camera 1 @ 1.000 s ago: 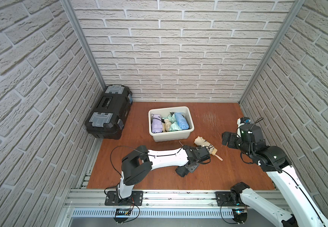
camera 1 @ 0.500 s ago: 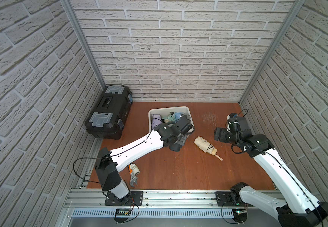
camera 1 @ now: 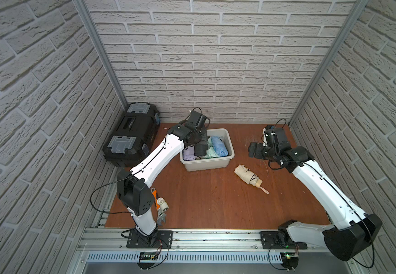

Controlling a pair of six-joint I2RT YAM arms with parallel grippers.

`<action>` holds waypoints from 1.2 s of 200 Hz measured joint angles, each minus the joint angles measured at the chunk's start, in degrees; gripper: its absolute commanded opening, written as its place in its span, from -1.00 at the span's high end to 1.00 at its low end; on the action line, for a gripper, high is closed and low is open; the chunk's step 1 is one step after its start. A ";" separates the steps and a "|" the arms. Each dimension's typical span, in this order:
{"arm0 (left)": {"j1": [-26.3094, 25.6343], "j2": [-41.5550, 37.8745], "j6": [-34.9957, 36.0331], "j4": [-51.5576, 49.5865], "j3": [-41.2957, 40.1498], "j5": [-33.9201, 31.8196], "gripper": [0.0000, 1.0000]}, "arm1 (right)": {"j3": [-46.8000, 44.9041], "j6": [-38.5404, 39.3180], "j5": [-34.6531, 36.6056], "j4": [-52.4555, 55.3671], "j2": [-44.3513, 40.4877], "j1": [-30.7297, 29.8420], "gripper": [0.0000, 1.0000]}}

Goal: Put the umbrella into the storage box
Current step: Place the umbrella in the storage box.

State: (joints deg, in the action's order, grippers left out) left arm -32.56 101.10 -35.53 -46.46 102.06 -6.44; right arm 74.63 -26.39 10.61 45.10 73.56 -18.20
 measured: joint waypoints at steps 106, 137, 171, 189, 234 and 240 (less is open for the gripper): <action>2.25 12.74 -2.05 0.00 2.01 4.79 0.03 | 2.45 1.51 -1.57 -2.99 6.10 0.63 -0.95; 2.67 15.74 -1.88 0.15 2.84 5.05 0.03 | 2.47 1.73 -2.34 -2.97 6.88 0.83 -0.95; 2.84 18.16 -1.16 -0.37 3.54 5.05 -0.24 | 2.62 2.47 -3.02 -2.99 7.65 0.85 -0.97; 2.82 19.30 -1.01 -0.13 4.46 5.22 -0.46 | 2.62 3.39 -3.04 -2.97 7.91 0.87 -1.00; 2.82 19.50 -1.38 0.66 5.73 5.11 -0.60 | 1.90 6.62 -3.23 -2.95 7.93 0.96 -0.97; 2.82 19.47 -1.46 0.76 5.73 5.11 -0.60 | 1.60 6.69 -3.26 -2.89 7.93 0.98 -0.97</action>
State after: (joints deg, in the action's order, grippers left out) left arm -29.74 120.57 -36.99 -45.69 107.79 -1.32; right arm 76.23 -19.70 7.35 42.22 81.49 -17.21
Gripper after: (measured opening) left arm 0.795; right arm 0.986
